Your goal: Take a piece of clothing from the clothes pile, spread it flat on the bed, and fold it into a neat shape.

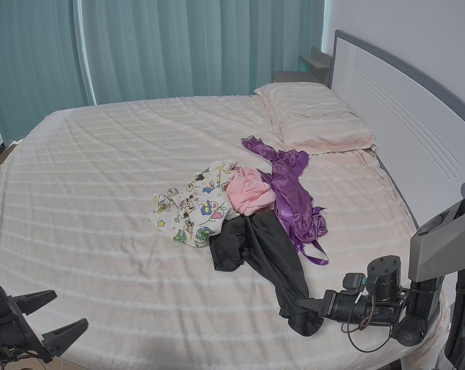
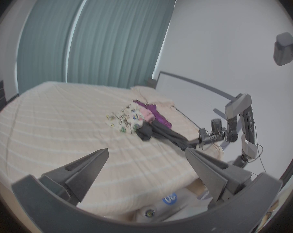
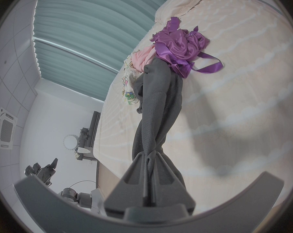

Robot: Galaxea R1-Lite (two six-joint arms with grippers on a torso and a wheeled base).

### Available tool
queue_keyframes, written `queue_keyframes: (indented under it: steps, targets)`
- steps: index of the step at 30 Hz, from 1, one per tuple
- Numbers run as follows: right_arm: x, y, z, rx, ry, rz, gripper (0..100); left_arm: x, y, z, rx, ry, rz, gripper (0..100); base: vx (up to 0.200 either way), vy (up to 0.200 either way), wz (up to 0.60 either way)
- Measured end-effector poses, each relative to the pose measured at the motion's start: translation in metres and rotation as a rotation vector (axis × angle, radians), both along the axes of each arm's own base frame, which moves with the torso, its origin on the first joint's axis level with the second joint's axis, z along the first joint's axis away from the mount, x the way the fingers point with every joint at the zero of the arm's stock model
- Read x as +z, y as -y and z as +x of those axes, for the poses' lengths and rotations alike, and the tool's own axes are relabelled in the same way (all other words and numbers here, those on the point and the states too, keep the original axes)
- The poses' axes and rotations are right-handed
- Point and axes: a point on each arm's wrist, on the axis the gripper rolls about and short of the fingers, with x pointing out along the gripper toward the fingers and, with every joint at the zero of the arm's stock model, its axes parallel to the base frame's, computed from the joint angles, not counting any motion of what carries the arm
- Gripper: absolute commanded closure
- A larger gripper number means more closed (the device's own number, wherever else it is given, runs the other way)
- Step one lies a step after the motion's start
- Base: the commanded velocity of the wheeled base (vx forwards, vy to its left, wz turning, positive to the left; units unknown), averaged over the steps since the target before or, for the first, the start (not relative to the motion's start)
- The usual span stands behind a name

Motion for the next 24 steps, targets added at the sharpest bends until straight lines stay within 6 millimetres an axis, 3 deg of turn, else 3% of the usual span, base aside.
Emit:
queue_keyframes:
  steps: [12, 24]
  targets:
    - [-0.009, -0.002, -0.008, 0.018, -0.052, -0.023, 100, -0.019, 0.023, 0.076, -0.128, -0.283, 0.029, 0, 0.0, 0.0, 0.0]
    - [-0.013, -0.002, -0.011, 0.02, -0.067, -0.037, 100, -0.059, 0.058, 0.143, -0.093, -0.468, -0.029, 0, 0.0, 0.0, 0.0]
